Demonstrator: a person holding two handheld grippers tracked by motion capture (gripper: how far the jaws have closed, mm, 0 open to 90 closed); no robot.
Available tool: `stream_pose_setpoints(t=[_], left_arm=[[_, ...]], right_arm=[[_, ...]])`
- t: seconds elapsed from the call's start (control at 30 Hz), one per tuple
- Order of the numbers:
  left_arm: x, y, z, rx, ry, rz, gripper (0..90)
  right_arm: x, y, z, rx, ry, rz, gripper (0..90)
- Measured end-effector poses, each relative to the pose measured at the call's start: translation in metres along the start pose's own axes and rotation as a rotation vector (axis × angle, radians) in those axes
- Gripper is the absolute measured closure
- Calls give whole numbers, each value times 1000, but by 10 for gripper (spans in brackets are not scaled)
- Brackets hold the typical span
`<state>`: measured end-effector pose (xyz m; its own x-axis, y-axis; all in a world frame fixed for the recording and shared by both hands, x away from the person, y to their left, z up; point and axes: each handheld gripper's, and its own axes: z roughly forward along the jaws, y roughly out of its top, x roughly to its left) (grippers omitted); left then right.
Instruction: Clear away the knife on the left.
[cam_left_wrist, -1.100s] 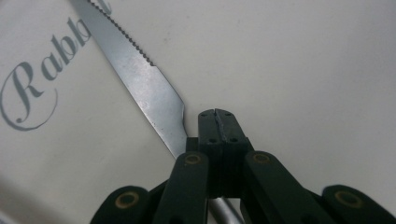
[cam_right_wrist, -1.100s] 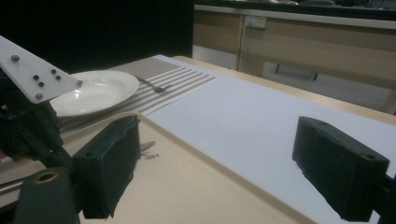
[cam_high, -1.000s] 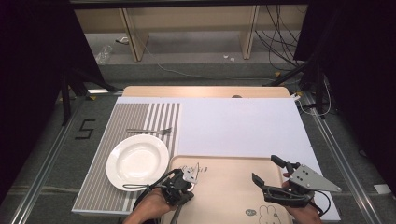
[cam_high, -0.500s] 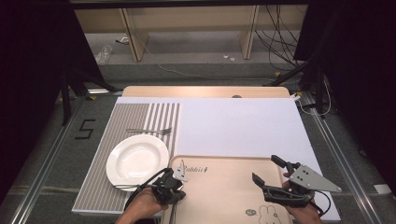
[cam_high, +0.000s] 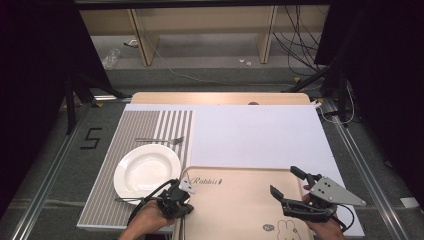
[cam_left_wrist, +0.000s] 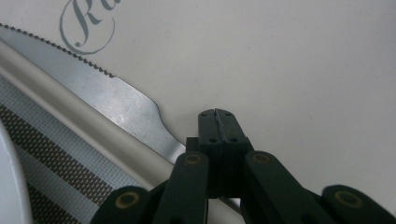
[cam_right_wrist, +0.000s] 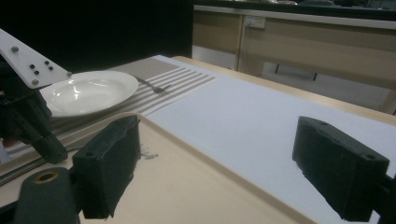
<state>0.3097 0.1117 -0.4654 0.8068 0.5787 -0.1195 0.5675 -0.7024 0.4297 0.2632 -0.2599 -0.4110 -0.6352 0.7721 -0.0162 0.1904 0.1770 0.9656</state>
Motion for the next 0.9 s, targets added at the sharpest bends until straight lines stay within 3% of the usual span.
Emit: stream_pose_setpoints(t=[0.57,0.63,0.77,0.83,0.9], left_arm=[[5,-2,-3,0,2,-15,872],[5,-1,-7,-32,-7,-19,816],[2,3,-19,-156,-23,-42,639],[3,5,-22,-169,-23,-72,494],[4,6,-24,-179,-12,-89,406]], right_arm=[[0,1,-1,-8,2,-2,159],[0,1,-1,-9,2,0,159],[0,0,-1,-9,4,3,159],[0,0,-1,-13,5,7,159],[-1,0,-1,-11,6,14,159]])
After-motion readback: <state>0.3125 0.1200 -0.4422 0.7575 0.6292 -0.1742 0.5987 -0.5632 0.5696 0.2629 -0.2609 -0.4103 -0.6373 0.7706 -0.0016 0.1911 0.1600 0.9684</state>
